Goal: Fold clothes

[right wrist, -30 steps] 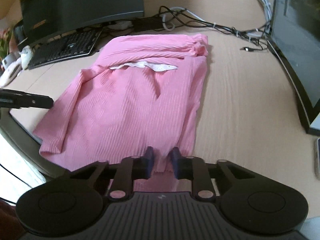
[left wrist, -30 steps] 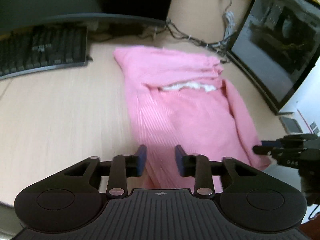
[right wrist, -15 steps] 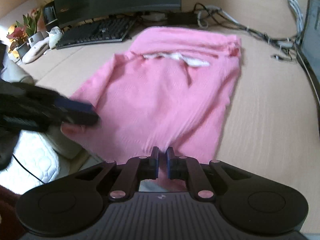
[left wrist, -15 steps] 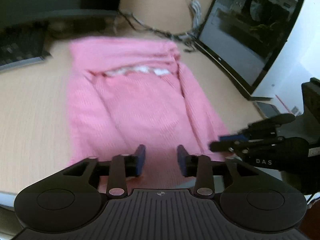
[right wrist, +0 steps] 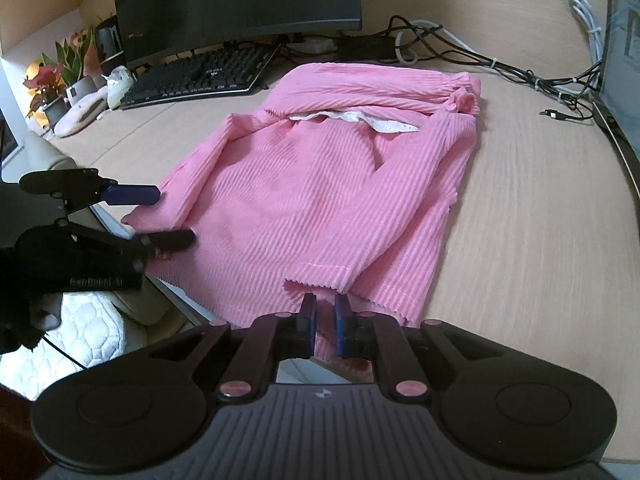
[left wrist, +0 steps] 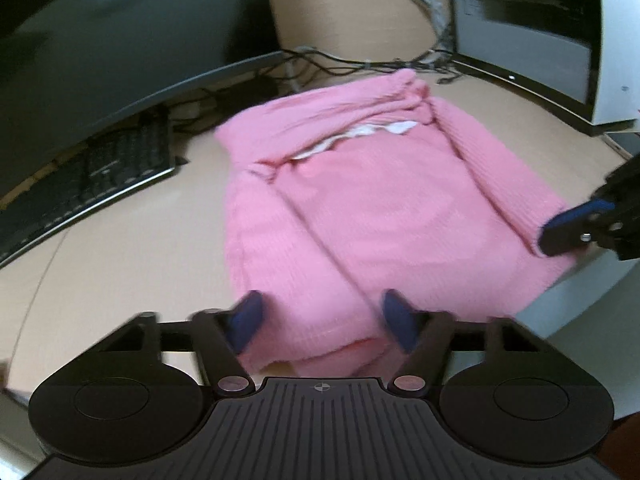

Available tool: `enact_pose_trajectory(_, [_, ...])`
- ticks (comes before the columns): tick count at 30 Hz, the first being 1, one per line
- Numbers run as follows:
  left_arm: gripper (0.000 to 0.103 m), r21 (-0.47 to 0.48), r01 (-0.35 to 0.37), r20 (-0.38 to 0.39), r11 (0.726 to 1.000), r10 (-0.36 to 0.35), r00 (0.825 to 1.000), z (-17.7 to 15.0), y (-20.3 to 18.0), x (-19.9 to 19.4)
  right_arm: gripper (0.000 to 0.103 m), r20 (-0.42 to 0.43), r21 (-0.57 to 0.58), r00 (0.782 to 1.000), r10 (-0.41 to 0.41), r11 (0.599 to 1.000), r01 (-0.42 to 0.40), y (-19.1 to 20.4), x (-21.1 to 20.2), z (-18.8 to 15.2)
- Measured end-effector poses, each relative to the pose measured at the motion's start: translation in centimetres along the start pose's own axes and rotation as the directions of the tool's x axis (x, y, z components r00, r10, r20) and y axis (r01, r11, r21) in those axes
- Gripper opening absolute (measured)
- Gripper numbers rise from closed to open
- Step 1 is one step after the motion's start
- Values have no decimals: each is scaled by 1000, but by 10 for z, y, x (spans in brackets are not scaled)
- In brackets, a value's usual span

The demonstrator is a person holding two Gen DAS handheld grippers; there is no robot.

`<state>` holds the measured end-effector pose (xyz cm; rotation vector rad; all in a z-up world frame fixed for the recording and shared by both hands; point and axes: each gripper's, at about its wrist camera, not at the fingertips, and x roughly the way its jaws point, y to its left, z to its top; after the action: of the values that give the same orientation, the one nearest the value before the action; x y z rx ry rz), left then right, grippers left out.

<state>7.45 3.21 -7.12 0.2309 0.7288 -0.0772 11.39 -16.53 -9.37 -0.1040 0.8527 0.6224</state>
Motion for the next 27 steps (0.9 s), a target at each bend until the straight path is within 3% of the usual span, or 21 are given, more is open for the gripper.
enact_pose_trajectory(1, [47, -7, -5, -1, 1000, 5, 1000, -1, 4, -1, 9, 3, 1, 1000, 2, 1000, -2, 0, 0, -1])
enact_pose_trajectory(3, [12, -32, -7, -13, 999, 7, 1000, -1, 14, -1, 9, 7, -1, 1000, 6, 1000, -6, -1, 0, -2])
enact_pose_trajectory(6, [7, -123, 17, -20, 992, -20, 1000, 9, 30, -5, 9, 9, -1, 1000, 14, 1000, -14, -3, 0, -2])
enact_pose_trajectory(9, [7, -249, 81, 27, 965, -77, 997, 24, 42, -21, 9, 11, 2, 1000, 17, 1000, -17, -3, 0, -3])
enact_pose_trajectory(12, [7, -223, 128, 79, 966, -113, 991, 37, 31, -35, 12, 16, 17, 1000, 27, 999, -27, -3, 1, -3])
enact_pose_trajectory(18, [9, -148, 171, -70, 974, -183, 981, 10, -5, -4, 28, -4, -15, 1000, 30, 999, -31, 4, 1, -1])
enact_pose_trajectory(19, [12, -146, 204, -72, 968, -216, 974, 9, -5, -6, 31, -12, -29, 999, 30, 999, -30, 6, 0, -1])
enact_pose_trajectory(21, [38, -142, 271, -76, 952, -283, 956, 5, -5, -12, 44, -27, -54, 999, 34, 998, -35, 7, -5, -3])
enact_pose_trajectory(23, [50, -133, 329, -85, 935, -342, 936, 0, -5, -17, 47, -45, -74, 998, 41, 996, -44, 6, -10, -5])
enact_pose_trajectory(25, [52, -114, 350, -123, 930, -363, 924, -5, -5, -18, 50, -56, -91, 998, 38, 995, -43, 3, -17, -7])
enact_pose_trajectory(27, [52, -135, 344, -128, 929, -361, 924, -7, 1, -23, 56, -51, -89, 998, 28, 996, -33, -3, -24, -6])
